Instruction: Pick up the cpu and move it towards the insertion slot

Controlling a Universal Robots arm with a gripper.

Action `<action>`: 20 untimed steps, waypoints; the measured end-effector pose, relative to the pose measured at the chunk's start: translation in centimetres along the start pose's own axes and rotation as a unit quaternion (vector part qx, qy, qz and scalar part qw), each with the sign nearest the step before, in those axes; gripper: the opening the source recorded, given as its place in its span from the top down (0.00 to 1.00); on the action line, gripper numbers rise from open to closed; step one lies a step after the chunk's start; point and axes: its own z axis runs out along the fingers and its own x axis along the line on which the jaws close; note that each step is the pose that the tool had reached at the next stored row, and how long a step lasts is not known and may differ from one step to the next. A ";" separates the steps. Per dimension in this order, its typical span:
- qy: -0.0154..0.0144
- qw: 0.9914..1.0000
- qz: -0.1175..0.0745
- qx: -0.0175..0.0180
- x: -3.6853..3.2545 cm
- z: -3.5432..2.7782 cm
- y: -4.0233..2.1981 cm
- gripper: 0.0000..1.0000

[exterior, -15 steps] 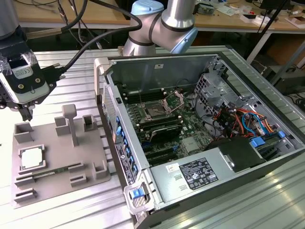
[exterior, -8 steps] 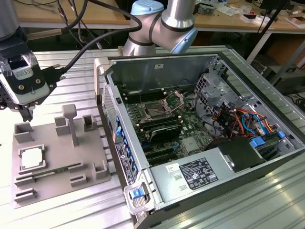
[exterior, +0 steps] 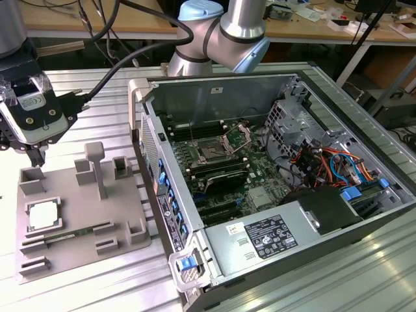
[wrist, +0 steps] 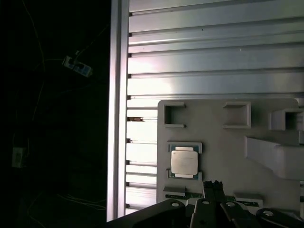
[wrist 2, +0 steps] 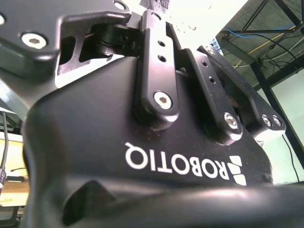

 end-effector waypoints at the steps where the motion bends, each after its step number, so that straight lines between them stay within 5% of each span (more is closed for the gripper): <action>1: 0.000 1.000 0.000 0.000 0.00 0.02 0.00 0.89; 20: 0.000 1.000 0.000 0.000 0.00 0.53 -0.05 0.89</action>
